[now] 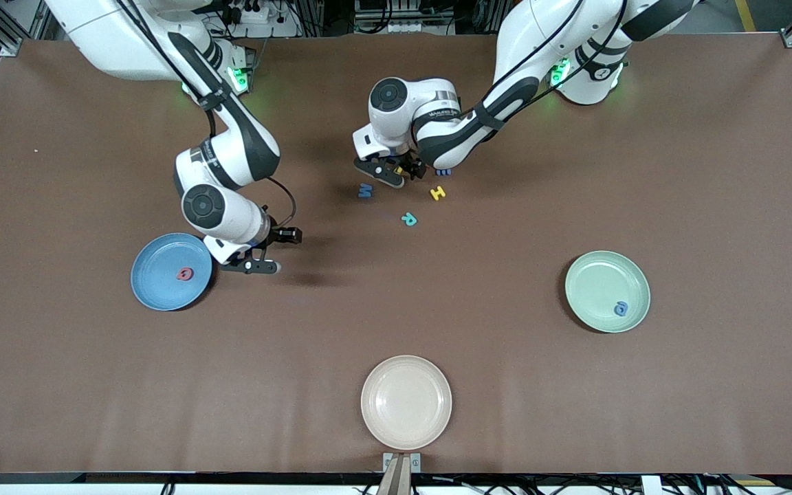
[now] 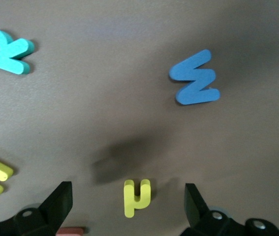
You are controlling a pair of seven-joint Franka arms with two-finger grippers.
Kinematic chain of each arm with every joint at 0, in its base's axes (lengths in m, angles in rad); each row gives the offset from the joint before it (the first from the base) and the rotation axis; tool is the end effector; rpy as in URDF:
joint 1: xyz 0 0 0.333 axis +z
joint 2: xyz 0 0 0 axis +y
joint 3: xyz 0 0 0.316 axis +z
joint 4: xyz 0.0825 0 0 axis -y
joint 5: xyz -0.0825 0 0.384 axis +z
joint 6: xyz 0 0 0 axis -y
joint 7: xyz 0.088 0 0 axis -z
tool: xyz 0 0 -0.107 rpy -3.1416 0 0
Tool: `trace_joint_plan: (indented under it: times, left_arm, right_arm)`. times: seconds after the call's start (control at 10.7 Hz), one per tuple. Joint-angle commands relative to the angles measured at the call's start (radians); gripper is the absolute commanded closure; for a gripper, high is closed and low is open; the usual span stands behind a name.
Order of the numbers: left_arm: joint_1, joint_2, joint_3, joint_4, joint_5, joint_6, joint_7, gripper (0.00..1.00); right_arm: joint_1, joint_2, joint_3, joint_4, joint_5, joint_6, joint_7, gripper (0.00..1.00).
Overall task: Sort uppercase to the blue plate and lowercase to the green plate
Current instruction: 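Grasp the yellow u with the left gripper while the right grasps blue M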
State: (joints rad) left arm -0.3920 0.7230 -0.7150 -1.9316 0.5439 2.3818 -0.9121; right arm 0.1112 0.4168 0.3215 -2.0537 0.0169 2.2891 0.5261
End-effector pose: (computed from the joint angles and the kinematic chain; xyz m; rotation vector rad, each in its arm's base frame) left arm 0.2896 -0.5392 0.1831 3.0180 -0.7611 -0.1520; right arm 0.5237 0.2405 0.2299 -3.0677 0.1858 0.3213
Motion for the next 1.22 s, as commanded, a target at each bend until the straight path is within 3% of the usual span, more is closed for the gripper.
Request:
trace_joint_plan:
  times: [0.0, 0.19, 0.38, 0.56, 0.75, 0.94, 1.13]
  left_arm:
    - [-0.001, -0.03, 0.0, -0.044, 0.054, 0.028, -0.017, 0.0]
    - [-0.001, -0.031, 0.0, -0.069, 0.071, 0.043, -0.017, 0.0]
    - [-0.001, -0.033, 0.0, -0.073, 0.071, 0.045, -0.021, 0.0]
    - [0.001, -0.033, 0.0, -0.073, 0.071, 0.045, -0.021, 0.1]
    - [0.007, -0.03, -0.001, -0.072, 0.071, 0.047, -0.022, 0.21]
    - [0.004, -0.03, -0.001, -0.072, 0.071, 0.05, -0.022, 0.25]
    - [0.005, -0.03, -0.001, -0.073, 0.071, 0.05, -0.022, 0.41]
  right_arm:
    - [0.034, -0.01, 0.01, -0.037, -0.003, 0.033, 0.119, 0.27]
    - [0.064, 0.0, 0.048, -0.063, -0.003, 0.087, 0.248, 0.27]
    - [0.079, 0.011, 0.048, -0.063, -0.003, 0.09, 0.281, 0.27]
    - [0.081, 0.013, 0.05, -0.063, -0.005, 0.09, 0.331, 0.27]
    - [0.148, 0.014, 0.06, -0.066, -0.032, 0.087, 0.441, 0.27]
    - [0.169, 0.023, 0.065, -0.075, -0.081, 0.096, 0.506, 0.27]
    - [0.17, 0.028, 0.067, -0.098, -0.095, 0.147, 0.506, 0.27]
